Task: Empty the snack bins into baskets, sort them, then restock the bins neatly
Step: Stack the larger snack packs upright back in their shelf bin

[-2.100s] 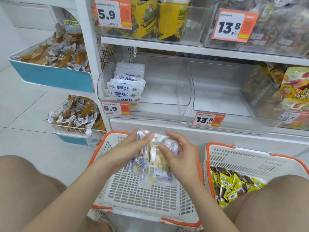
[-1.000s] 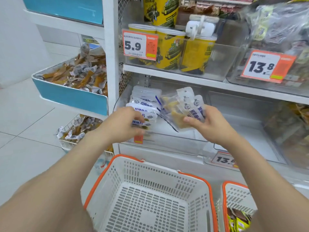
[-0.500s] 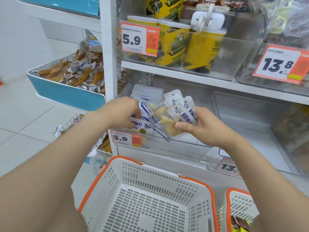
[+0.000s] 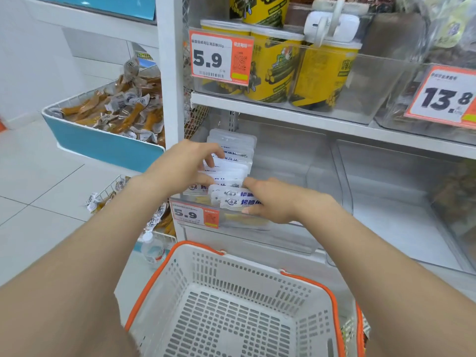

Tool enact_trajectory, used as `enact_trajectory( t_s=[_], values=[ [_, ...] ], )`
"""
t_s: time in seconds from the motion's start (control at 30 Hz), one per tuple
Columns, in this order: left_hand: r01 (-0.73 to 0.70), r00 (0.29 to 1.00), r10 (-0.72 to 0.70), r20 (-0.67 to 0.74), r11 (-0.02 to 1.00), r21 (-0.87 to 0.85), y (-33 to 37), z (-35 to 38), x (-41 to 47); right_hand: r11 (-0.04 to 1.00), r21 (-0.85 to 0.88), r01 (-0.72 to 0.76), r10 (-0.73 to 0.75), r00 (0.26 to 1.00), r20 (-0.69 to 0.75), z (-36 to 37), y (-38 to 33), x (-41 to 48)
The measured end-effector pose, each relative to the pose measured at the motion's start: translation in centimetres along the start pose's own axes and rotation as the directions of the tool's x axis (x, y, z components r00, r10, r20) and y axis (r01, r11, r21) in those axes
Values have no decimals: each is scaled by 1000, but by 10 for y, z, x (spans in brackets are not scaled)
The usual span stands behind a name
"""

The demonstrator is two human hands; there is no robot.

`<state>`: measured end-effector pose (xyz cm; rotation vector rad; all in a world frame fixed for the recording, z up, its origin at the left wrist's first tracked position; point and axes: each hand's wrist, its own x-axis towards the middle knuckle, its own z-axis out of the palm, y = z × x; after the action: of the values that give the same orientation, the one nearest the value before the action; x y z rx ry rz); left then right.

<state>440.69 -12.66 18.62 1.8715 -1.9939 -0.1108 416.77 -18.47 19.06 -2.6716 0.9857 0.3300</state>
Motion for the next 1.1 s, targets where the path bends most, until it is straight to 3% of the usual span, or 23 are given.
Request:
enact_trajectory(
  t_s=[0.13,0.3,0.4,0.5,0.57,0.63,0.7,0.73,0.87,1.0,1.1],
  values=[
    [-45,998,49,-36,992,114,-10,-1,-11,1000,12,-4,4,999,50,0,-10,10],
    [79,997,-81,-5,952,295,-2,-4,-21,982,51,-183,179,981,80,0,-10,15],
    [138,989,-142,38,986,97,3,-3,-28,959,140,-248,239,968,77,-5,-12,11],
    [161,981,-151,119,984,-81,8,-3,-37,980,54,-190,192,981,-39,-1,-26,11],
    [164,982,-151,113,979,-119,8,-4,-40,980,162,-119,137,985,-109,9,-35,16],
    [157,985,-146,88,977,-146,7,-4,-42,892,447,-63,116,989,-93,12,-42,19],
    [156,987,-150,52,976,-150,6,-4,-42,761,641,-103,150,988,-20,6,-44,16],
    [163,987,-161,29,977,-140,6,-4,-42,717,684,-133,180,984,3,1,-44,11],
    [181,983,-182,11,982,57,18,3,-42,700,646,-305,378,926,27,4,-38,3],
    [94,986,-116,122,980,176,33,20,-41,532,820,-211,276,959,67,18,-45,10],
    [55,976,-95,196,978,199,36,26,-36,342,896,-281,348,924,157,8,-29,18]
  ],
)
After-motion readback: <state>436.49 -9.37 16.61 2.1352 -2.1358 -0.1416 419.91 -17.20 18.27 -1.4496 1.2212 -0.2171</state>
